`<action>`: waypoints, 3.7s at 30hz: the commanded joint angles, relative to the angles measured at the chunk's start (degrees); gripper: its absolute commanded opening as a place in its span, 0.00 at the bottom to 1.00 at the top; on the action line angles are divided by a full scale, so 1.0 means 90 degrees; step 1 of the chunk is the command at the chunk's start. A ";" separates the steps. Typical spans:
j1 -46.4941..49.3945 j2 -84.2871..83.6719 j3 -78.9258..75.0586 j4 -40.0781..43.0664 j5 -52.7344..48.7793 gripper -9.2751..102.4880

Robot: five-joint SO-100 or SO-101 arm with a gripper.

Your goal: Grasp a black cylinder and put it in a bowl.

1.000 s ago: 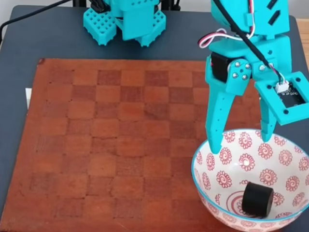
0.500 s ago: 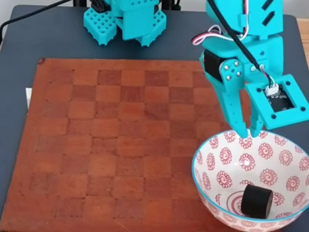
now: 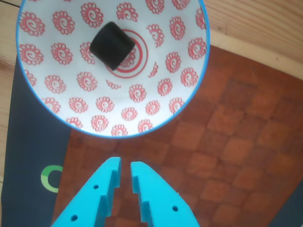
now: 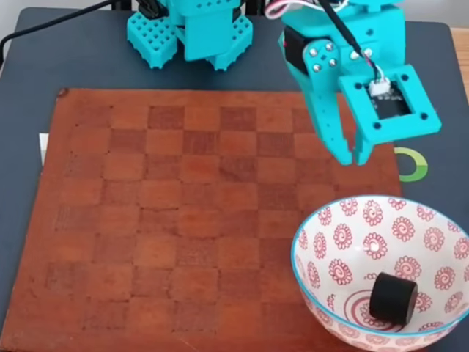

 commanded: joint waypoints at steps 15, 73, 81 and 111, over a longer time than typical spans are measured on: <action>-0.0156 0.4492 0.4463 -0.0156 0.1064 0.08; 0.1172 1.3604 1.3594 -0.2793 0.1650 0.08; 0.1475 1.3604 1.3857 -0.2812 0.1641 0.08; 0.1465 1.3594 1.3896 -0.2783 0.1650 0.08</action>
